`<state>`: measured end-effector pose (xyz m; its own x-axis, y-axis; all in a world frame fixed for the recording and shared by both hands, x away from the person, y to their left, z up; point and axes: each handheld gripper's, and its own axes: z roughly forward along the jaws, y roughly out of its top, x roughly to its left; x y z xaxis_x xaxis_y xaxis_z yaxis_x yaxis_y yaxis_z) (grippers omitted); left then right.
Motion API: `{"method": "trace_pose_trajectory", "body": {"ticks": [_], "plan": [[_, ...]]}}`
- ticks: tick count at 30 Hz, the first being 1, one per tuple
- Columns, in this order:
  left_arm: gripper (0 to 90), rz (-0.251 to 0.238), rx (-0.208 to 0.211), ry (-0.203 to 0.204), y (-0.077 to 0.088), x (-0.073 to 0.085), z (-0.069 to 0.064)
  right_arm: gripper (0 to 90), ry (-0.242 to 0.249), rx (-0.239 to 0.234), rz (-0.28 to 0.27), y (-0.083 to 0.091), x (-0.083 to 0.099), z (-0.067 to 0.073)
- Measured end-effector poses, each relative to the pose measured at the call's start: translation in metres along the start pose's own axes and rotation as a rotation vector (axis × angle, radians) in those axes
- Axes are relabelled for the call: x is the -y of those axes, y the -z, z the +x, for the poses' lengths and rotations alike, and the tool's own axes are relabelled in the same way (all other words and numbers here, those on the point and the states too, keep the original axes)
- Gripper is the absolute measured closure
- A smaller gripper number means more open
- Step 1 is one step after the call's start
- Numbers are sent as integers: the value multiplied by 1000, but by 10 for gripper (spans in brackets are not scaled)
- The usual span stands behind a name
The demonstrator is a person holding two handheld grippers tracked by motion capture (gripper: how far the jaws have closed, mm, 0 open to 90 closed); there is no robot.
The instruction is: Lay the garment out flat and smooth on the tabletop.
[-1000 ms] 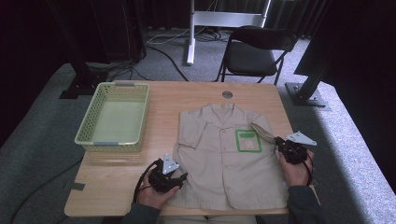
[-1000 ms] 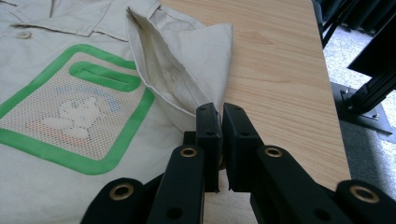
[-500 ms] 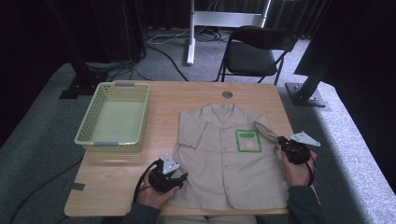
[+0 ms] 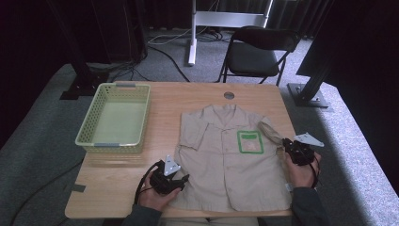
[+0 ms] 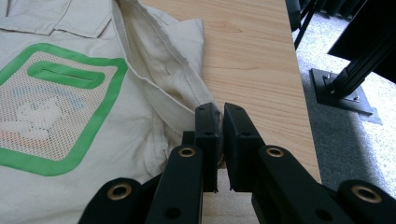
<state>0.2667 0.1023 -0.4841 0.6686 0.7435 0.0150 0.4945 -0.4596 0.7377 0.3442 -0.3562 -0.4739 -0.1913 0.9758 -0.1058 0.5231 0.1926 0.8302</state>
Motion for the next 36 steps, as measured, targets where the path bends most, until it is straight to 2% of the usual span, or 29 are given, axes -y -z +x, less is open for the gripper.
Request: {"method": "trace_pose_trajectory", "body": {"ticks": [16, 21, 26, 36], "plan": [[427, 0, 0, 0, 0, 0, 0, 842, -28, 26, 14, 0, 1, -3], [427, 0, 0, 0, 0, 0, 0, 847, -23, 30, 22, -1, 1, -2], [426, 0, 1, 0, 0, 0, 0, 847, -48, 44, 28, -1, 2, -5], [426, 0, 1, 0, 0, 0, 0, 845, -65, 68, 34, 0, 3, -7]]}}
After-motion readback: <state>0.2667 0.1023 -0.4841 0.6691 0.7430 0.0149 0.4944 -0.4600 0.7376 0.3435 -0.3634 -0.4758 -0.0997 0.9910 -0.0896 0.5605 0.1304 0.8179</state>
